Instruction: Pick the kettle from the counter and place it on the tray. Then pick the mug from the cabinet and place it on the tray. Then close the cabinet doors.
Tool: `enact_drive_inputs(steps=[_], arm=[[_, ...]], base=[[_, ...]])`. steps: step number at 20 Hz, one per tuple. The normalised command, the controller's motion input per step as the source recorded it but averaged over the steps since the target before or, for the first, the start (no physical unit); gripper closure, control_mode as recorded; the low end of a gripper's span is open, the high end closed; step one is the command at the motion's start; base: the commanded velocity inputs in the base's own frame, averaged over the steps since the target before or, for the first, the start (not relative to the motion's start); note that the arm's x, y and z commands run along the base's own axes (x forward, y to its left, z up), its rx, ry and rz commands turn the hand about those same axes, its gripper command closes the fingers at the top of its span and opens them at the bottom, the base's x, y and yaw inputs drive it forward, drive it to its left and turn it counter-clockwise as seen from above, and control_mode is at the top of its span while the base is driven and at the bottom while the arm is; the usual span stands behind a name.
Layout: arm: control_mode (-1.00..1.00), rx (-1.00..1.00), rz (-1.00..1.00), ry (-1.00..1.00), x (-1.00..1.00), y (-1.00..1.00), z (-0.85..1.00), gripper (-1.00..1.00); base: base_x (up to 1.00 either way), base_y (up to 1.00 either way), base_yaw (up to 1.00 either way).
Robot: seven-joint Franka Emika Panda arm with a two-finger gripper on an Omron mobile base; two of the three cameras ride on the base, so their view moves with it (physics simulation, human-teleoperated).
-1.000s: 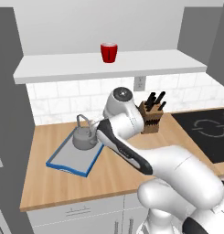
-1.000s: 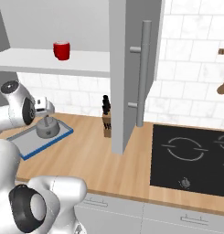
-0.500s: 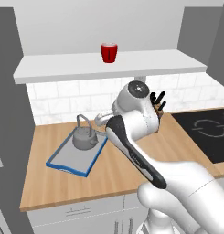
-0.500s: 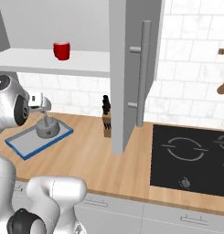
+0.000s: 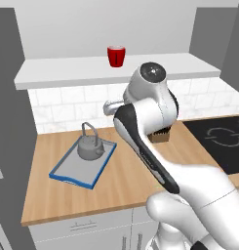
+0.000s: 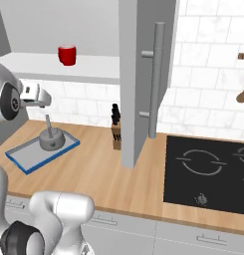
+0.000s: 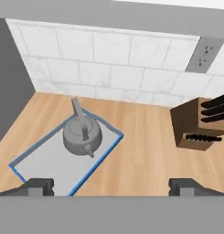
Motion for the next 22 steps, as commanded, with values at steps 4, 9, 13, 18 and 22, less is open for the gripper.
enact_drive_inputs(steps=[4, 9, 13, 18, 22], arm=[[-1.00, 0.00, -0.22, -0.11, 0.00, -0.06, 0.72, -1.00], [-1.00, 0.00, -0.23, -0.26, 0.19, -0.16, 0.57, -1.00], [-1.00, 0.00, -0.28, -0.22, 0.34, -0.15, 0.47, -1.00], [-1.00, 0.00, -0.25, -0.11, 0.45, -0.04, 0.37, -1.00], [-1.00, 0.00, -0.23, 0.02, 0.53, 0.00, 0.36, -1.00]], base=[[0.00, 0.00, 0.00], [0.00, 0.00, 0.00], [0.00, 0.00, 0.00], [0.00, 0.00, 0.00], [0.00, 0.00, 0.00]])
